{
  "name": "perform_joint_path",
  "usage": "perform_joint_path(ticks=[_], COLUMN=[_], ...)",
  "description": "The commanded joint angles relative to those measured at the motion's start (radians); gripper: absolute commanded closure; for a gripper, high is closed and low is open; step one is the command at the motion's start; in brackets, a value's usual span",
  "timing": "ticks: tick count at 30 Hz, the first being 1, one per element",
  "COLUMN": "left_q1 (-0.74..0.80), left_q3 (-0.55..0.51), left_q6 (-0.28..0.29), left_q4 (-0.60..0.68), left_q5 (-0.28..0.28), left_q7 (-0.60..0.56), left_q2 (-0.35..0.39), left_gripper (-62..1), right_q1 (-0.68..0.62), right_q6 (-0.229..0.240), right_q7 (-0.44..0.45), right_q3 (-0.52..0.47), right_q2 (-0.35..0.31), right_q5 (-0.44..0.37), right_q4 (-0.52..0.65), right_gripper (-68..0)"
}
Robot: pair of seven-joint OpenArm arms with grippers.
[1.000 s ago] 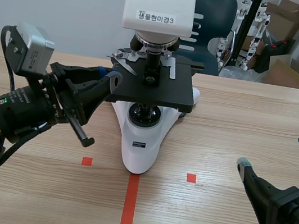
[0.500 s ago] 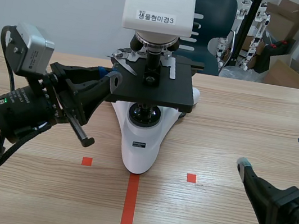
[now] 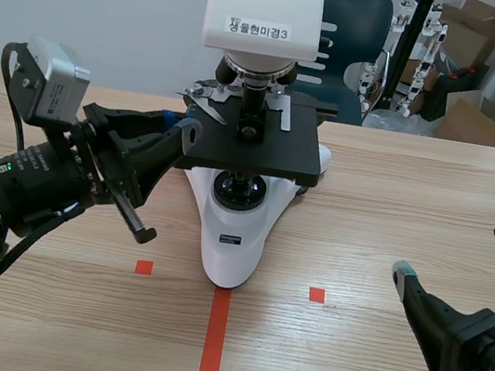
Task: Point at the objective lens
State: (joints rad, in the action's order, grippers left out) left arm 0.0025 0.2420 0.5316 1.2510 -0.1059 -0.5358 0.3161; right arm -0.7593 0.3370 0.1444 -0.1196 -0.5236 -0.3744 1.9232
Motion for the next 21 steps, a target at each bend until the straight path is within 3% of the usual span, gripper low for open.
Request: perform_joint_path(ticks=[1,21], left_q1=[-0.008,-0.008], left_q3=[-0.006,-0.006], left_q6=[0.002,0.002], left_q4=[0.024,0.024], left_q5=[-0.012,-0.012], left_q7=[-0.021,-0.013], left_q2=[-0.002,-0.002], left_gripper=[-4.2,-4.2], right_q1=[0.011,0.011], right_q6=[0.000,0.000], right_q7=[0.010,0.010], right_q3=[-0.004,-0.004], right_q2=[-0.008,-0.008], right_q5=[-0.007,-0.007], right_q4=[0.006,0.006], right_gripper=[-67.9,-67.9])
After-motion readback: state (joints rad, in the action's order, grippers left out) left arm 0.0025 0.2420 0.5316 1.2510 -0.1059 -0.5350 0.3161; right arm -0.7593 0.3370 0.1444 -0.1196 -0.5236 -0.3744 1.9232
